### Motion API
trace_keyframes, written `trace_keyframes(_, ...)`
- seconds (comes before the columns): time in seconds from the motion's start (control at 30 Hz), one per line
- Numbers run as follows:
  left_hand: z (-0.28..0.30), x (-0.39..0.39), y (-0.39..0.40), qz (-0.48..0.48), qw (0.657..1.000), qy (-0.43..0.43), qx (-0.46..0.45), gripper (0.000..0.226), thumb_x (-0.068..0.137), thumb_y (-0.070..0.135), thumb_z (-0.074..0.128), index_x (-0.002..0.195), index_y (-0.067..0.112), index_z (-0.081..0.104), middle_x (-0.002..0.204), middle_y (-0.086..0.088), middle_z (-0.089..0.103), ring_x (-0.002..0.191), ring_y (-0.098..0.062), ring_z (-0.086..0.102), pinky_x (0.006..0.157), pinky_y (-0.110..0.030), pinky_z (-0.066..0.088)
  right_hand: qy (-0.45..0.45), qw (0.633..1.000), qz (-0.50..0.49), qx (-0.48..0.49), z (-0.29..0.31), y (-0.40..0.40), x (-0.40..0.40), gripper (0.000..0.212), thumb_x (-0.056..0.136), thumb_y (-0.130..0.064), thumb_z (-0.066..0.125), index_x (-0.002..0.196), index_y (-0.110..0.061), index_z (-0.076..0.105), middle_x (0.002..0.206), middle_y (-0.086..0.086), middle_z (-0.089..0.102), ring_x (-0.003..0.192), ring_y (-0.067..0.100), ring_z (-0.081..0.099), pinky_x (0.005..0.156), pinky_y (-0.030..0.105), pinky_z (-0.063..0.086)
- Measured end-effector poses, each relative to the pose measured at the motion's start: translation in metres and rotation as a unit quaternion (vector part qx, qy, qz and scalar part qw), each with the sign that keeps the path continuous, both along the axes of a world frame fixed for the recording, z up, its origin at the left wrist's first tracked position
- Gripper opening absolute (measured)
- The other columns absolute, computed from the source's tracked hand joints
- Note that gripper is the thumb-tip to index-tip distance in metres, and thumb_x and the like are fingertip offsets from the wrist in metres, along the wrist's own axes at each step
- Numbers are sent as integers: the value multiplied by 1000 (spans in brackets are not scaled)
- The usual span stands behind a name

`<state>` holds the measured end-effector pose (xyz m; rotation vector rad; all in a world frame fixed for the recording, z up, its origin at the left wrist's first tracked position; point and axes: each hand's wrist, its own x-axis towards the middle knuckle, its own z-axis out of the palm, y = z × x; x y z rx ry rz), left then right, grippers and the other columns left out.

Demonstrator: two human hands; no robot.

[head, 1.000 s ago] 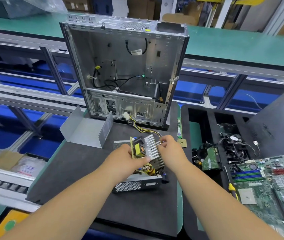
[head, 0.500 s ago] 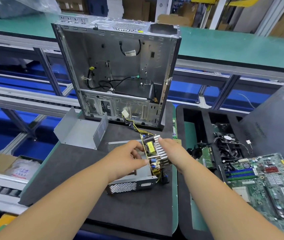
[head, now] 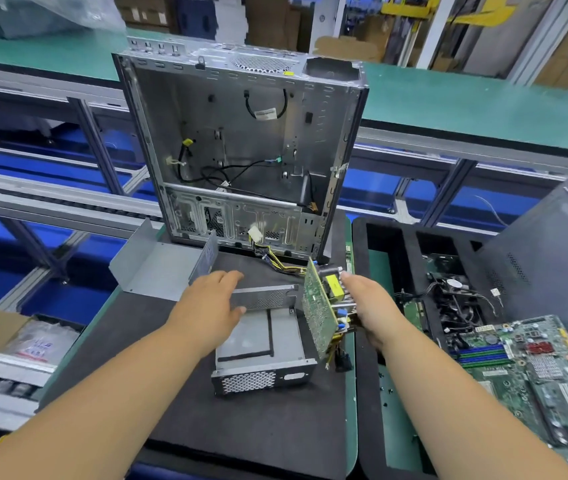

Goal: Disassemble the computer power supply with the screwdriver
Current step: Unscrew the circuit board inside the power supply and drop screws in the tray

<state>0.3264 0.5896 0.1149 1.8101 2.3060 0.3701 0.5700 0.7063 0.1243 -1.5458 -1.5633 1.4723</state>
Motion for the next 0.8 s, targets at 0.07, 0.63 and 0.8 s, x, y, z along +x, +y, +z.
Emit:
trace_keyframes(0.07, -3, -1, 6, -10, 999, 21, -42, 47, 97, 41, 54, 140, 25, 44, 132, 0, 54, 121, -26, 49, 94, -37, 43, 16, 999, -20, -20, 8, 3, 2, 45, 100, -45, 51, 134, -17, 59, 138, 1, 54, 119, 18, 47, 99, 37, 34)
trace_keyframes(0.63, 16, -107, -39, -58, 982, 145, -104, 24, 100, 39, 45, 105, 29, 66, 105, 11, 60, 95, -13, 58, 76, -33, 50, 103, 994, 11, -39, 52, -6, -41, 27, 99, -40, 55, 95, -15, 65, 82, 5, 65, 68, 19, 58, 60, 28, 43)
trace_keyframes(0.8, 17, -145, -47, -58, 977, 167, -120, 23, 100, 34, 46, 106, 31, 68, 103, 9, 62, 94, -12, 59, 82, -35, 50, -9, 994, 78, 79, 52, -9, -60, 28, 97, -48, 55, 105, -25, 68, 105, -2, 71, 101, 20, 64, 91, 42, 49)
